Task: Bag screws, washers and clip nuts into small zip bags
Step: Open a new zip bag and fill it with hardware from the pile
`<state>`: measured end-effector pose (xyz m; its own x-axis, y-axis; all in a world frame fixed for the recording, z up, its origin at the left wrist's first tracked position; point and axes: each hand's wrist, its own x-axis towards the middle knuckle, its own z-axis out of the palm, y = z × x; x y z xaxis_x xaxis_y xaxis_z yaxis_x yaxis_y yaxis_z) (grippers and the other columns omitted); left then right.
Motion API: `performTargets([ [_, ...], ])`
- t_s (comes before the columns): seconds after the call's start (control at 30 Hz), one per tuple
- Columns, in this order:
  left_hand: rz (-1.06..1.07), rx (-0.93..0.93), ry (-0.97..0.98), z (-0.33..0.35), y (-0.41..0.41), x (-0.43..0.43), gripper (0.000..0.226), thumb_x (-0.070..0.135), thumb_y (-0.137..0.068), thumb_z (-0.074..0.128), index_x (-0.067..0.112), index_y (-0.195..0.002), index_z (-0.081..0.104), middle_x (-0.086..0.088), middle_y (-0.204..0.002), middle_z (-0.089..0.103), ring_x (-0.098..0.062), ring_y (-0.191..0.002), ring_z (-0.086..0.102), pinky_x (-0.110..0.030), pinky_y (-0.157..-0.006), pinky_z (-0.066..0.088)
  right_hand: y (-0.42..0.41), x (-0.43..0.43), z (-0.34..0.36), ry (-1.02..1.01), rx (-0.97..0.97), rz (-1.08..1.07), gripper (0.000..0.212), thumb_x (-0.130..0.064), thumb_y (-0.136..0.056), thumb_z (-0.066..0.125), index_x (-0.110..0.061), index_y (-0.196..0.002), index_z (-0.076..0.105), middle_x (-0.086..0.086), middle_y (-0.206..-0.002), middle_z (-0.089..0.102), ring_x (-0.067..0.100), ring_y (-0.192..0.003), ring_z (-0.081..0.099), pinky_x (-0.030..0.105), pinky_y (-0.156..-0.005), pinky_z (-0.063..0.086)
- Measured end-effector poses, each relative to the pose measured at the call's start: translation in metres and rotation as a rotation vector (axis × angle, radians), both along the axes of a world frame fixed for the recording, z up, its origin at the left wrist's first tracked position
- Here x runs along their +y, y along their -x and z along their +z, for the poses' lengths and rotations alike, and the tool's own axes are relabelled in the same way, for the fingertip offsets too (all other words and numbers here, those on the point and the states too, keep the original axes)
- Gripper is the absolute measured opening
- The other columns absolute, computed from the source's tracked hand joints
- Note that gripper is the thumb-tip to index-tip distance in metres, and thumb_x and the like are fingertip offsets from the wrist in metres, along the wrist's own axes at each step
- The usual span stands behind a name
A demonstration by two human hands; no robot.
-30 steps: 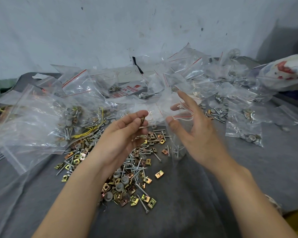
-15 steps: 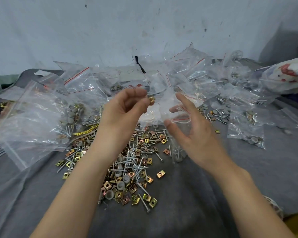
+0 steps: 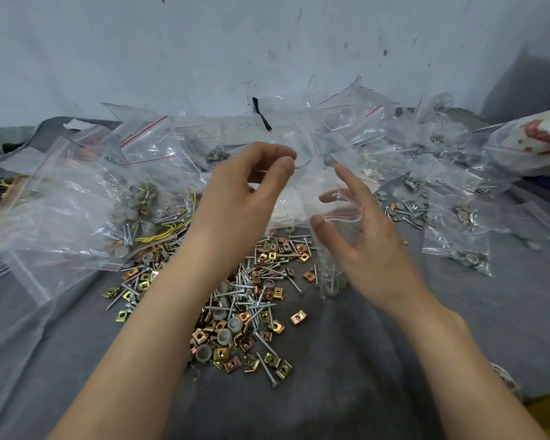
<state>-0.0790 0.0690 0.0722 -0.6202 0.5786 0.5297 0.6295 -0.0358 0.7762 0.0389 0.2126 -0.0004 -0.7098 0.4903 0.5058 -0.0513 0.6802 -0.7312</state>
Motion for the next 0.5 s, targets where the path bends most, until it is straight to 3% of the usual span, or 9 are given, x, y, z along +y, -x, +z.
performTargets([
  [0.07, 0.016, -0.042, 0.054, -0.008, 0.006, -0.002, 0.009, 0.03, -0.099, 0.057, 0.033, -0.105, 0.064, 0.015, -0.095, 0.069, 0.002, -0.086, 0.062, -0.016, -0.077, 0.049, -0.001, 0.001, 0.002, 0.008, 0.002, -0.007, 0.073, -0.071, -0.088, 0.054, -0.048, -0.151, 0.027, -0.023, -0.13, 0.058, 0.0, -0.127, 0.052, 0.027, -0.106, 0.04],
  [0.17, 0.012, -0.004, 0.329, -0.03, 0.01, -0.005, 0.015, 0.033, -0.099, 0.053, 0.032, -0.113, 0.059, 0.015, -0.099, 0.066, 0.003, -0.088, 0.061, -0.019, -0.079, 0.052, -0.002, 0.003, 0.004, 0.017, 0.022, -0.01, 0.073, -0.07, -0.088, 0.054, -0.046, -0.152, 0.028, -0.034, -0.123, 0.056, -0.007, -0.122, 0.052, 0.015, -0.099, 0.038],
  [0.27, -0.021, 0.117, 0.61, -0.052, 0.007, -0.006, 0.024, 0.035, -0.101, 0.051, 0.028, -0.122, 0.059, 0.014, -0.105, 0.066, -0.001, -0.093, 0.062, -0.027, -0.086, 0.053, -0.003, 0.005, 0.006, 0.043, 0.062, -0.014, 0.073, -0.065, -0.088, 0.056, -0.039, -0.153, 0.033, -0.034, -0.121, 0.057, -0.013, -0.12, 0.05, 0.002, -0.095, 0.033],
  [0.4, -0.032, 0.34, 0.814, -0.068, 0.004, -0.004, 0.026, 0.031, -0.102, 0.048, 0.025, -0.125, 0.059, 0.005, -0.123, 0.063, -0.018, -0.115, 0.055, -0.04, -0.099, 0.044, -0.006, 0.006, 0.008, 0.053, 0.077, -0.025, 0.064, -0.056, -0.093, 0.06, -0.042, -0.15, 0.034, -0.033, -0.12, 0.057, -0.01, -0.125, 0.049, 0.0, -0.096, 0.031],
  [0.5, -0.01, 0.439, 0.892, -0.071, 0.004, -0.002, 0.027, 0.033, -0.102, 0.046, 0.029, -0.126, 0.057, 0.004, -0.129, 0.055, -0.022, -0.122, 0.045, -0.041, -0.103, 0.038, -0.009, 0.007, 0.01, 0.05, 0.069, -0.037, 0.061, -0.053, -0.095, 0.06, -0.045, -0.149, 0.032, -0.033, -0.121, 0.057, -0.012, -0.122, 0.05, -0.002, -0.092, 0.031],
])
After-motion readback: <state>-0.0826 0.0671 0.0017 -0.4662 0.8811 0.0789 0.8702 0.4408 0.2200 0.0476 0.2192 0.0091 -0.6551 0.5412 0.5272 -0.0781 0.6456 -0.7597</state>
